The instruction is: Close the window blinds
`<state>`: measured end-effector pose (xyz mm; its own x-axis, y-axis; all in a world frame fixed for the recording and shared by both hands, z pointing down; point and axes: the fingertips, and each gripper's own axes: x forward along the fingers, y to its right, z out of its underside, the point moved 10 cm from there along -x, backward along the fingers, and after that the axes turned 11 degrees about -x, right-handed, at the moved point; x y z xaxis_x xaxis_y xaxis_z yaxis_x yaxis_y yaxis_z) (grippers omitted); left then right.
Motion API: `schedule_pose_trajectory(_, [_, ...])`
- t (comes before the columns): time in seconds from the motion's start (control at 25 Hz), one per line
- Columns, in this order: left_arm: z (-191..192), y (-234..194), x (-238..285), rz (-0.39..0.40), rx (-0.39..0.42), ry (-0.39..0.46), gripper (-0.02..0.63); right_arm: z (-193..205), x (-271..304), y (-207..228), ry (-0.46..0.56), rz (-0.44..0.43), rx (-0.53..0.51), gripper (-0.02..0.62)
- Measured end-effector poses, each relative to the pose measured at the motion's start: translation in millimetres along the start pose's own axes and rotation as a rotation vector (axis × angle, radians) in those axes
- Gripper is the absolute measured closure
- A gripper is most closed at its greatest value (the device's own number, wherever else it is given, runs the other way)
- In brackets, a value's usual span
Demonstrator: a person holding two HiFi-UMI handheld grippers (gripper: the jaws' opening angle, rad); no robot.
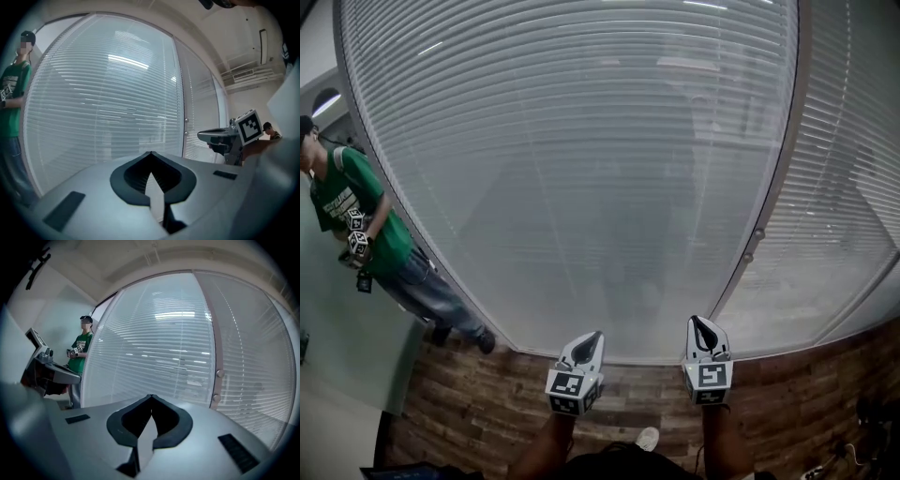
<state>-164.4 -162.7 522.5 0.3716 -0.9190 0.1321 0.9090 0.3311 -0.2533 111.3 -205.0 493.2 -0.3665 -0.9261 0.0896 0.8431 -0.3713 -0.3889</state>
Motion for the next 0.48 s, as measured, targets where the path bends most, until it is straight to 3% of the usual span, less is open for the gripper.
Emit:
schedule_pose_trajectory(0.2, [-0.2,-26.2,-49.5,-0.053,-0.015,-0.02,0.611,-7.7,-18.7,-59.6,0.044,-0.032,-0.034,0.592])
schedule_pose_trajectory(0.36, [18.5,-47.9,-94.9,-0.034,-0.023,-0.017,0.611,-11.9,-48.4,-114.3,0.013,-0.051,0.003,0.592])
schedule_pose_trajectory(0.48, [24.8,-53.7,-98.8,-0.038,-0.044,-0.038,0.611,-7.7,-54.3,-127.2,-0.027,-0.042,0.028,0.592])
